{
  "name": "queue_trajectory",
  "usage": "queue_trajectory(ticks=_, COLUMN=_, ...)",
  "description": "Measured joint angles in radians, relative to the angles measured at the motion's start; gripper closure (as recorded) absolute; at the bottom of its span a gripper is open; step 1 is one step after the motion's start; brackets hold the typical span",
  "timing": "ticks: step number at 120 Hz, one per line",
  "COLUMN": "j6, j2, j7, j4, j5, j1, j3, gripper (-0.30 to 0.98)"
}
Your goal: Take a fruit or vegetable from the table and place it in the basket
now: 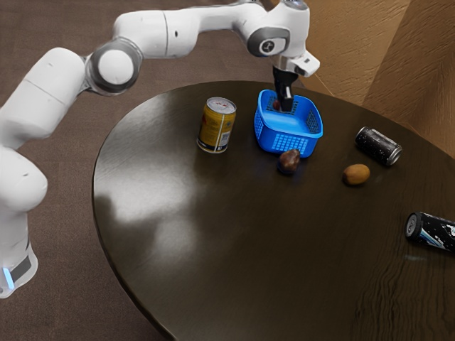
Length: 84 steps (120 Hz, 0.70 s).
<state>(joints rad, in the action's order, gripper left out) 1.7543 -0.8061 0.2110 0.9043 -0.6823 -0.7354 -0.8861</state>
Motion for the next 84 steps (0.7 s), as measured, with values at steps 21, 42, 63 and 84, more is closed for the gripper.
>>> queue_trajectory(ticks=21, j6=0.002, j2=-0.006, j7=0.003, j4=-0.008, j5=-0.012, j1=0.003, j3=0.001, gripper=0.25)
queue_trajectory(ticks=42, j6=0.001, j2=0.041, j7=0.004, j4=0.028, j5=0.017, j1=0.005, j3=0.034, gripper=0.07)
queue_trajectory(ticks=63, j6=-0.054, j2=0.585, j7=-0.009, j4=0.471, j5=0.368, j1=0.058, j3=0.167, gripper=0.02)
queue_trajectory(ticks=84, j6=-0.117, j2=0.715, j7=-0.082, j4=0.561, j5=0.555, j1=0.168, j3=0.163, gripper=0.01)
